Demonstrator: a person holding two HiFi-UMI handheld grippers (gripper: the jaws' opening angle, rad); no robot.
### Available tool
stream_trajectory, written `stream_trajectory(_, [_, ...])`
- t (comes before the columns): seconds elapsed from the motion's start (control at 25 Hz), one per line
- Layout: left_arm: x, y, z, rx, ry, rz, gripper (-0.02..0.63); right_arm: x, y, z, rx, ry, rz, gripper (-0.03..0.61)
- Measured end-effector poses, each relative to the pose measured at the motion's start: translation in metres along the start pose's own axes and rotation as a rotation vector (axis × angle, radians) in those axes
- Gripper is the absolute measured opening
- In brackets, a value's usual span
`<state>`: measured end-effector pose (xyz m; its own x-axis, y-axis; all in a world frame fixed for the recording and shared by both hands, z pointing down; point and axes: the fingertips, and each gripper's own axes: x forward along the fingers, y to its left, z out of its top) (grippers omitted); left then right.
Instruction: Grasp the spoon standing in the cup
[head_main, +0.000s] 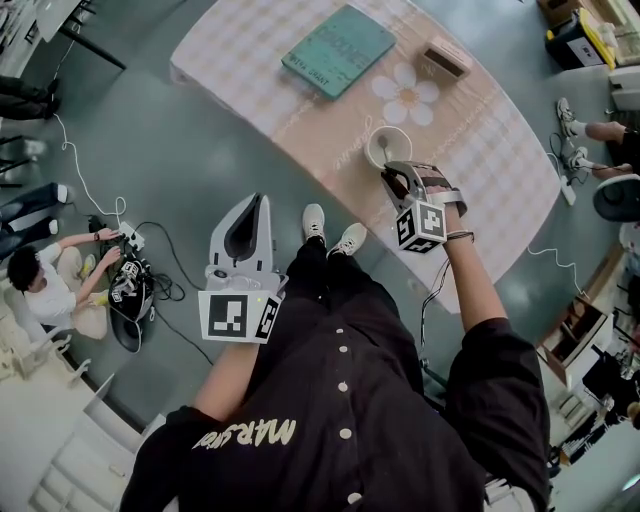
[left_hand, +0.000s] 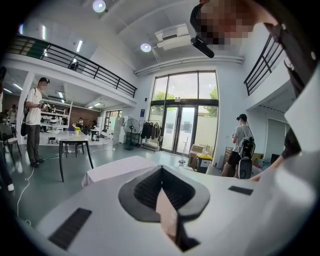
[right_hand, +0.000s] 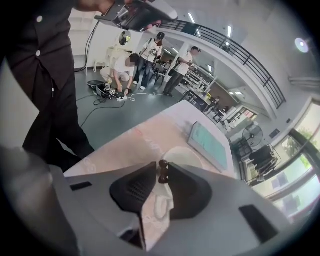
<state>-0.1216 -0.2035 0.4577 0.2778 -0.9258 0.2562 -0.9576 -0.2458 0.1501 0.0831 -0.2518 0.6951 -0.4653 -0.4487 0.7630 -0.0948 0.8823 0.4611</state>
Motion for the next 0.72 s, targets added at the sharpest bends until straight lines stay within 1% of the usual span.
stream_trajectory(0.4, [0.004, -0.001, 0.008, 0.003, -0.017, -0.014, 0.008, -0.009, -0.002, 0.005, -0.002, -0.012, -0.003, 0.049])
stream_trajectory(0.6, [0.005, -0.004, 0.019, 0.010, -0.039, -0.023, 0.008, -0.023, -0.007, 0.013, 0.041, -0.041, -0.013, 0.048])
stream_trajectory(0.72, [0.009, -0.007, 0.027, 0.018, -0.062, -0.034, 0.009, -0.031, -0.014, 0.017, 0.089, -0.050, -0.018, 0.048])
